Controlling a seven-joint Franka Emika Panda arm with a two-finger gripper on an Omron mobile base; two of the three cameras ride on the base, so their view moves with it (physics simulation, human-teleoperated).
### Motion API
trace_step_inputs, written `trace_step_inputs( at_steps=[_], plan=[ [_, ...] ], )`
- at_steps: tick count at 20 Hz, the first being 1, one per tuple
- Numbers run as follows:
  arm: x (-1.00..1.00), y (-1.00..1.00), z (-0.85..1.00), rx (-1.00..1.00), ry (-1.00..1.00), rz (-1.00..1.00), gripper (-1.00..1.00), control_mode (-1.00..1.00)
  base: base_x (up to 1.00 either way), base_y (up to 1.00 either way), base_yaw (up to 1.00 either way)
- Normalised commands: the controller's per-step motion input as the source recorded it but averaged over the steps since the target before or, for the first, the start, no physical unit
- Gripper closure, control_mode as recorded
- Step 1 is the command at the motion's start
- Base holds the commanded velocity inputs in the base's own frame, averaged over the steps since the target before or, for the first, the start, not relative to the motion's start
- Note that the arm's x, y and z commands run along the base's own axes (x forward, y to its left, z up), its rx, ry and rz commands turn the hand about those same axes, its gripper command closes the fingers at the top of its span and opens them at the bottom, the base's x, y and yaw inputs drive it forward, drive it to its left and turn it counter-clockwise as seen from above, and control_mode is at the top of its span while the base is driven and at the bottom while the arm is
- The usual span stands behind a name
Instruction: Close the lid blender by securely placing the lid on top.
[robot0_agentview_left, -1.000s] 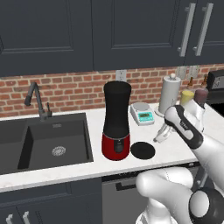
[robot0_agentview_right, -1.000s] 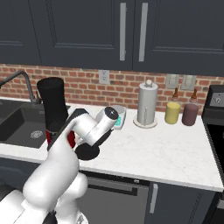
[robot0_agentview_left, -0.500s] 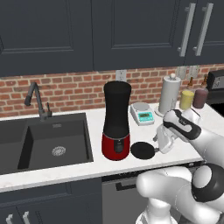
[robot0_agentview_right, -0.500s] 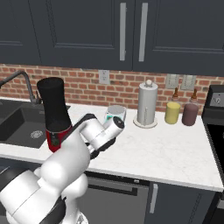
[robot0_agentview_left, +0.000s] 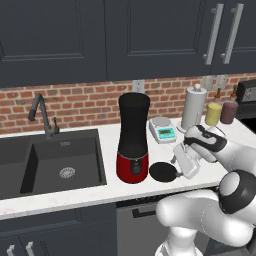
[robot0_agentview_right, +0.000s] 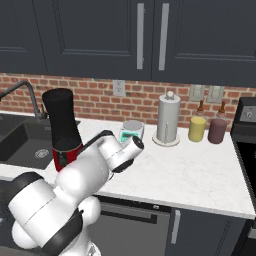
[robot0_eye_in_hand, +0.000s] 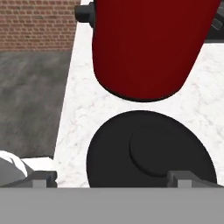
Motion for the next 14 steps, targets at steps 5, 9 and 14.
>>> trace_step_inputs(
  at_steps=[5, 9, 14],
  plan=[
    [0.20, 0.16, 0.00, 0.00, 0.00, 0.00, -1.00, -1.00, 0.00, 0.00, 0.00],
    [0.13, 0.10, 0.00, 0.00, 0.00, 0.00, -1.00, -1.00, 0.00, 0.00, 0.00],
    [0.05, 0.00, -0.06, 0.00, 0.00, 0.00, -1.00, -1.00, 0.00, 0.00, 0.00]
  ],
)
